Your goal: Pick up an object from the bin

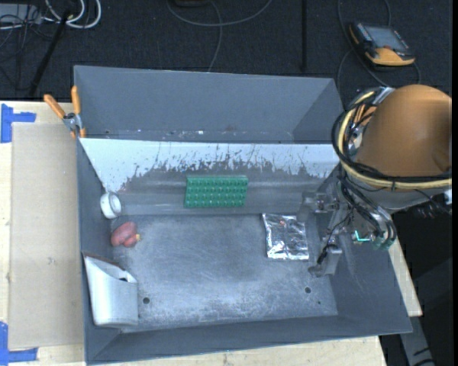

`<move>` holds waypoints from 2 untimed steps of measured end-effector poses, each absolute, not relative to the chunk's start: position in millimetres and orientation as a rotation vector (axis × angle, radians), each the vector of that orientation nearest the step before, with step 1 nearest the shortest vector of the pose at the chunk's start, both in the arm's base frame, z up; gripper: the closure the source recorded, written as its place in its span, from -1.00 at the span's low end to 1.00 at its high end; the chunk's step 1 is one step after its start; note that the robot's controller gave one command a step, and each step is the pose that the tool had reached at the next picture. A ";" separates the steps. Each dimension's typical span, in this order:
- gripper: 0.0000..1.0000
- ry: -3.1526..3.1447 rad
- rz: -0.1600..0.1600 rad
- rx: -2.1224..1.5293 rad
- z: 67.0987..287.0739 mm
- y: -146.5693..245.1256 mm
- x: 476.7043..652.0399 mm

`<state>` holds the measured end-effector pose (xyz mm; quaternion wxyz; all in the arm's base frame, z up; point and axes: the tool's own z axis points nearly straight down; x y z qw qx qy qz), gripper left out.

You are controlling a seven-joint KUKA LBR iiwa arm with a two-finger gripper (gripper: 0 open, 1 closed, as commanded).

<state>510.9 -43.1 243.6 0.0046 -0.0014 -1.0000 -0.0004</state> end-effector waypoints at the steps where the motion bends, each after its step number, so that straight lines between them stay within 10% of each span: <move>1: -1.00 -3.137 0.000 0.139 106.2 -57.8 605.5; 2: -1.00 -3.138 -0.001 -0.005 67.9 -75.2 592.7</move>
Offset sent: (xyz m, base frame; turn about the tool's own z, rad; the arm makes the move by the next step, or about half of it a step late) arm 0.0940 -0.0155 -0.1321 -0.0914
